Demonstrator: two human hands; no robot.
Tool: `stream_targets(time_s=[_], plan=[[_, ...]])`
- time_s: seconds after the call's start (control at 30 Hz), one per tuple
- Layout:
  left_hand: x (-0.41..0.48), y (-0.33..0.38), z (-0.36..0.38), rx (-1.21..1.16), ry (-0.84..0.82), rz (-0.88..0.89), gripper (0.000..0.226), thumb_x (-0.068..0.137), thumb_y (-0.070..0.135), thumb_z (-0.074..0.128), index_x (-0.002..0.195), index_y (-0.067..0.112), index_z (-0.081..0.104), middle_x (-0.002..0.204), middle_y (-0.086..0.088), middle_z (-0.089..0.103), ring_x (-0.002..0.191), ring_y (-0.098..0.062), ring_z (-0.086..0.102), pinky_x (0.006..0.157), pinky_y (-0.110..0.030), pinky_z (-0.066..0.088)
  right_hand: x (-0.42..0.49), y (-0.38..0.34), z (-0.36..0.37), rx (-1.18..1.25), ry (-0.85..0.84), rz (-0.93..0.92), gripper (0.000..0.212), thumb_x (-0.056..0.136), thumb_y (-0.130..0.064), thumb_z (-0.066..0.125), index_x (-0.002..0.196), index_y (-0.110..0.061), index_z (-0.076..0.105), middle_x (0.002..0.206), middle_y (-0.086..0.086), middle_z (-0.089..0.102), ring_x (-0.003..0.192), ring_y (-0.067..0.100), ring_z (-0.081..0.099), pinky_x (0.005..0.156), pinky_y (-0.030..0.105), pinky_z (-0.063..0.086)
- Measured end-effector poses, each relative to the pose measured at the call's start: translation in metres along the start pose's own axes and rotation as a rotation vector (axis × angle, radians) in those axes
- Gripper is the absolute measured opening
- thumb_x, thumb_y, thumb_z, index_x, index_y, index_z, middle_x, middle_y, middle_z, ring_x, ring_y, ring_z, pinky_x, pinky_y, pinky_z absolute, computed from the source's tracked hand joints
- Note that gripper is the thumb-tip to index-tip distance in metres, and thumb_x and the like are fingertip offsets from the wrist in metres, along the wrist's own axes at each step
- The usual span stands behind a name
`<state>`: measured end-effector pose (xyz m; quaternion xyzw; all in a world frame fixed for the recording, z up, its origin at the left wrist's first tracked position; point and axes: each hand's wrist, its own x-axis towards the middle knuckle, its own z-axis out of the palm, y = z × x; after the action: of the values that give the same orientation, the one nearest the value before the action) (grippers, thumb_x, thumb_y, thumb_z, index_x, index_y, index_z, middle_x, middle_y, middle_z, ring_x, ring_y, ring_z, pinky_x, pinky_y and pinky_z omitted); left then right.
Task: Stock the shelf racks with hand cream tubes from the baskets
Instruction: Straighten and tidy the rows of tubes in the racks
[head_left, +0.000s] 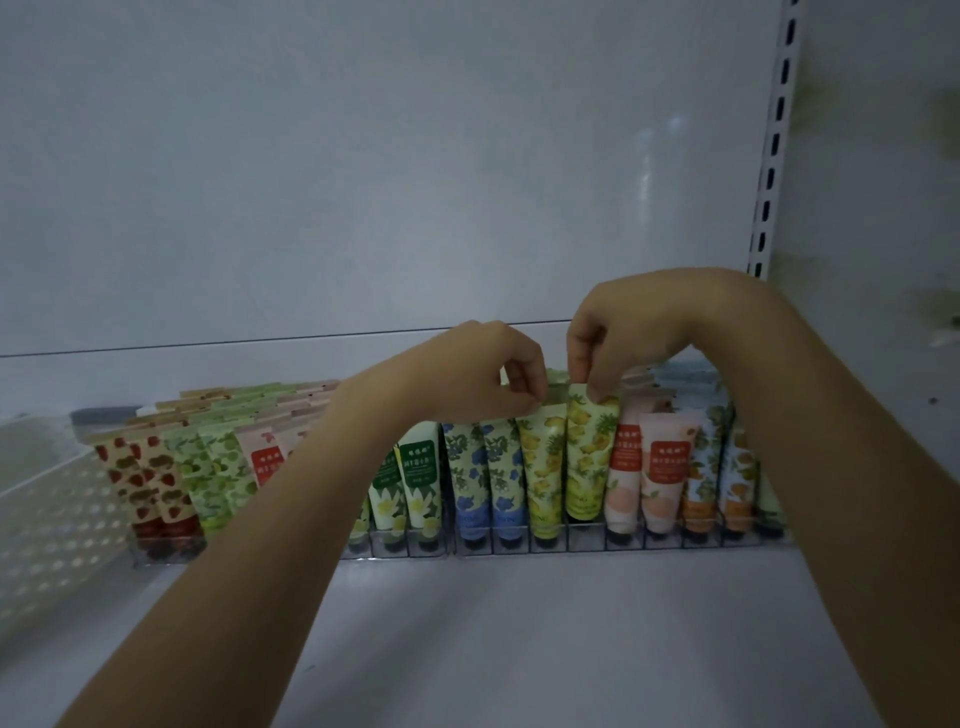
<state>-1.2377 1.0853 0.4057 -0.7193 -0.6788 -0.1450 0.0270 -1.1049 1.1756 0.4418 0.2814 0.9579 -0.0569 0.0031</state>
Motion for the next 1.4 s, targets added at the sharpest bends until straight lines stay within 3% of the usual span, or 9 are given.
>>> stream_targets(time_s=[0.33,0.53,0.7,0.9,1.03,1.17,1.4], plan=[[0.002,0.001,0.002,0.015,-0.005,-0.051,0.012,0.085,0.02,0.06,0.088,0.031,0.055,0.074,0.018,0.056,0.06,0.0,0.052,0.057,-0.016,0.043,0.0,-0.009,0.007,-0.006,-0.041,-0.031,0.02,0.077,-0.019,0.072,0.066,-0.031,0.059,0.07,-0.012,0.057,0.066,0.003,0.051,0.056,0.018,0.038],[-0.001,-0.007,-0.005,0.005,0.016,-0.064,0.006,0.087,0.023,0.06,0.088,0.029,0.058,0.075,0.018,0.056,0.05,0.009,0.05,0.049,-0.006,0.036,0.0,-0.007,0.007,0.048,-0.02,-0.04,0.013,0.077,-0.02,0.072,0.073,-0.028,0.063,0.072,-0.013,0.058,0.067,0.003,0.052,0.058,0.018,0.04],[-0.006,-0.025,-0.015,0.086,0.074,-0.156,0.007,0.089,0.02,0.058,0.092,0.024,0.062,0.08,0.017,0.056,0.056,0.009,0.046,0.051,-0.001,0.036,0.002,0.002,0.006,0.16,0.2,-0.103,0.007,0.083,-0.02,0.067,0.08,-0.025,0.063,0.078,-0.014,0.058,0.072,0.001,0.052,0.067,0.018,0.042],[-0.007,-0.029,-0.014,0.113,-0.001,-0.221,0.012,0.088,0.021,0.059,0.097,0.022,0.067,0.08,0.017,0.055,0.064,0.007,0.046,0.057,-0.008,0.033,0.023,-0.007,0.028,0.247,0.369,-0.161,0.011,0.088,-0.019,0.06,0.096,-0.021,0.068,0.09,-0.01,0.06,0.072,-0.002,0.049,0.059,0.011,0.034],[-0.006,-0.028,-0.011,0.131,-0.018,-0.235,0.009,0.087,0.02,0.059,0.092,0.025,0.064,0.089,0.008,0.06,0.066,0.003,0.047,0.06,-0.014,0.037,0.032,-0.012,0.038,0.238,0.299,-0.18,0.016,0.087,-0.018,0.06,0.099,-0.023,0.07,0.091,-0.009,0.061,0.073,0.0,0.051,0.056,0.012,0.035],[-0.005,-0.027,-0.009,0.18,-0.027,-0.27,0.005,0.088,0.022,0.058,0.09,0.025,0.06,0.093,0.004,0.06,0.077,-0.012,0.052,0.071,-0.025,0.04,0.035,-0.013,0.041,0.23,0.25,-0.192,0.016,0.086,-0.017,0.061,0.095,-0.025,0.071,0.085,-0.011,0.06,0.069,-0.002,0.049,0.055,0.014,0.034],[-0.006,-0.024,-0.009,0.172,-0.035,-0.28,0.009,0.089,0.02,0.056,0.095,0.022,0.063,0.083,0.009,0.053,0.081,-0.014,0.052,0.072,-0.025,0.041,0.036,-0.013,0.042,0.181,0.223,-0.246,0.015,0.09,-0.015,0.056,0.095,-0.022,0.068,0.083,-0.014,0.057,0.066,-0.005,0.047,0.05,0.006,0.032]])
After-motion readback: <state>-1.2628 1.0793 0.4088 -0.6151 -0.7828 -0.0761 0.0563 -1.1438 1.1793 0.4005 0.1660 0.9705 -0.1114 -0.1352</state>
